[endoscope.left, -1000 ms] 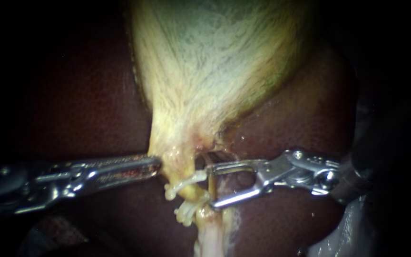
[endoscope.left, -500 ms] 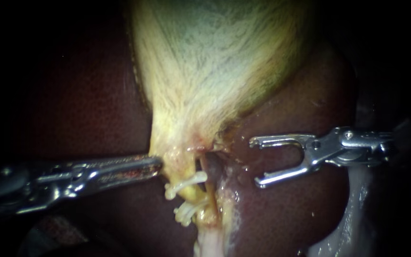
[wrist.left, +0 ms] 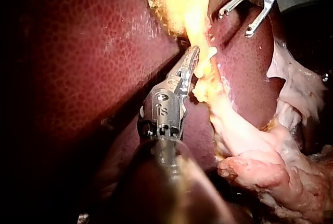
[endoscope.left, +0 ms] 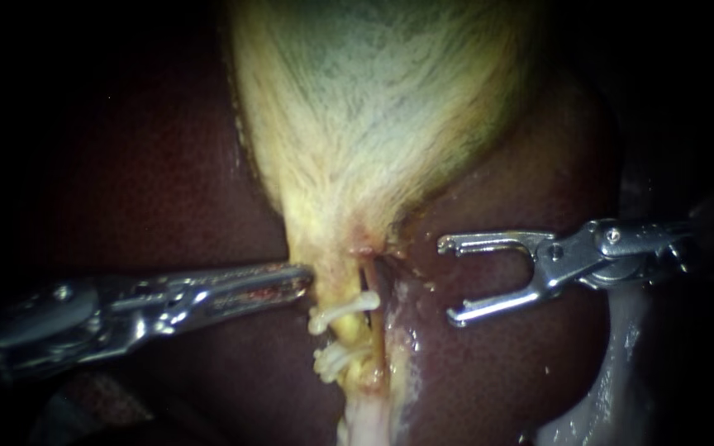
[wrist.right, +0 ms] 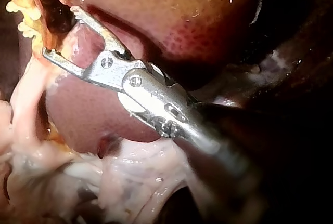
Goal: Going back third clip left tube
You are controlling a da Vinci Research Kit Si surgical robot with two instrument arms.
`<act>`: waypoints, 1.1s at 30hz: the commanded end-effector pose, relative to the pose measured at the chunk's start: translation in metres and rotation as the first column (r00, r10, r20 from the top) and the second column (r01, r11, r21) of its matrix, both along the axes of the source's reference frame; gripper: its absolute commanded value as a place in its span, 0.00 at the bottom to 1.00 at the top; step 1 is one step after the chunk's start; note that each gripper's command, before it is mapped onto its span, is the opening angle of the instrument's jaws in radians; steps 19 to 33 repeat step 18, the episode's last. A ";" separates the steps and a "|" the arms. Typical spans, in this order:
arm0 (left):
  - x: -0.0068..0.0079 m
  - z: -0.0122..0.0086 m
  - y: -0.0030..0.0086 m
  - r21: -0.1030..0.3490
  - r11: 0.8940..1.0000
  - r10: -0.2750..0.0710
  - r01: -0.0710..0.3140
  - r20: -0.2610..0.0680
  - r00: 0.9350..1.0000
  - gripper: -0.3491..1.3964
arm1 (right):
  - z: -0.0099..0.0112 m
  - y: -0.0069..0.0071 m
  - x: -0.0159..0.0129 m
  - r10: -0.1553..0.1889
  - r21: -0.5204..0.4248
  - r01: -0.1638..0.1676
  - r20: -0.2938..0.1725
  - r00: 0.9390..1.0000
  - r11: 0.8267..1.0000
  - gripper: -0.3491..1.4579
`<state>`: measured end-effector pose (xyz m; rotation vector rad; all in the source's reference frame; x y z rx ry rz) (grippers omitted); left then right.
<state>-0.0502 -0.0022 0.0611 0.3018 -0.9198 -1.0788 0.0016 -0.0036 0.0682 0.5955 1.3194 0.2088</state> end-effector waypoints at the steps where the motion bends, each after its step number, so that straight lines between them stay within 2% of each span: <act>1: -0.0002 0.0001 0.0000 0.002 1.000 0.002 -0.002 0.000 1.000 0.08 | 0.0000 0.0000 0.0000 0.000 0.000 0.000 0.000 1.000 1.000 0.52; 12: -0.0008 0.0006 0.0000 0.005 1.000 0.008 -0.008 0.002 1.000 0.09 | -0.0001 -0.0001 0.0000 0.000 -0.006 0.000 -0.002 1.000 1.000 0.52; 33: -0.0008 0.0006 0.0000 0.004 1.000 0.007 -0.008 0.001 1.000 0.09 | -0.0002 -0.0002 0.0001 0.000 -0.006 0.000 -0.002 1.000 1.000 0.52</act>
